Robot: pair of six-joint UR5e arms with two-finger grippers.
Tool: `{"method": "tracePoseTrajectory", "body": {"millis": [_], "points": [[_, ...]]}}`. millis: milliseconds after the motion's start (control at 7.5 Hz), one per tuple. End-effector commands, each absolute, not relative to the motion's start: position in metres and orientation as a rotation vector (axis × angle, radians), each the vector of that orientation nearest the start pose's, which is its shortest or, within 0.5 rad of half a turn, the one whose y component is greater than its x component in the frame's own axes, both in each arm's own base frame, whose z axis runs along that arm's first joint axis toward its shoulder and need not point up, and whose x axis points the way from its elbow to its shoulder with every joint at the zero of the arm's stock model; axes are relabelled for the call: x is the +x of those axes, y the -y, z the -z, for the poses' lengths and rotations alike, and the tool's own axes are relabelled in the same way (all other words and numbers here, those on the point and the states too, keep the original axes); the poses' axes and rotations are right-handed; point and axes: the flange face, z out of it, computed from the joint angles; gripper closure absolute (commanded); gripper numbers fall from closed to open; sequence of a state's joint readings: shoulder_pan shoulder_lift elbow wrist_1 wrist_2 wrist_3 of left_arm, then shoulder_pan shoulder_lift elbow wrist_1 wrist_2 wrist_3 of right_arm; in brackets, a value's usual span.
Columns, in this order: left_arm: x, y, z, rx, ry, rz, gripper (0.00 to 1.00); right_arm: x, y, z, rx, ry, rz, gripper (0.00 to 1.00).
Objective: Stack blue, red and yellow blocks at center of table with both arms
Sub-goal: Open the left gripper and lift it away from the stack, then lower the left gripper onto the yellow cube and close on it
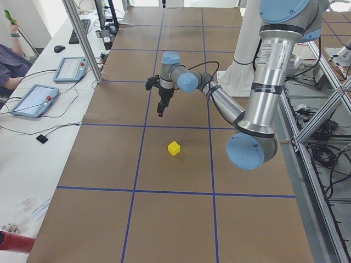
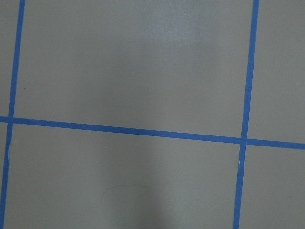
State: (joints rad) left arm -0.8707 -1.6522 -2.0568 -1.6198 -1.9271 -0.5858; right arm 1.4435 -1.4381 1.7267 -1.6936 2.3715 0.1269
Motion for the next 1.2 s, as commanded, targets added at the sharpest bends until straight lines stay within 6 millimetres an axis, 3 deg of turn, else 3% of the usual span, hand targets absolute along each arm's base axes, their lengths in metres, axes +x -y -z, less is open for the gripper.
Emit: {"method": "tracePoseTrajectory", "body": {"millis": [0,133,533,667,1067], "points": [[0.22,0.418,-0.461,0.349,-0.668,-0.407,0.01,-0.007,0.545,-0.523,0.056,0.813,0.066,0.0],[0.22,0.417,-0.471,0.353,-0.652,-0.467,0.01,-0.007,0.545,-0.524,0.054,0.811,0.065,0.0],[0.237,0.422,-0.528,0.363,-0.748,-0.544,0.01,-0.007,0.546,-0.529,0.045,0.81,0.061,0.0],[0.24,0.424,-0.537,0.362,-0.754,-0.546,0.0,-0.007,0.546,-0.529,0.045,0.81,0.061,0.0],[0.239,0.423,-0.539,0.356,-0.755,-0.54,0.01,-0.007,0.546,-0.53,0.044,0.81,0.062,0.0]]}}
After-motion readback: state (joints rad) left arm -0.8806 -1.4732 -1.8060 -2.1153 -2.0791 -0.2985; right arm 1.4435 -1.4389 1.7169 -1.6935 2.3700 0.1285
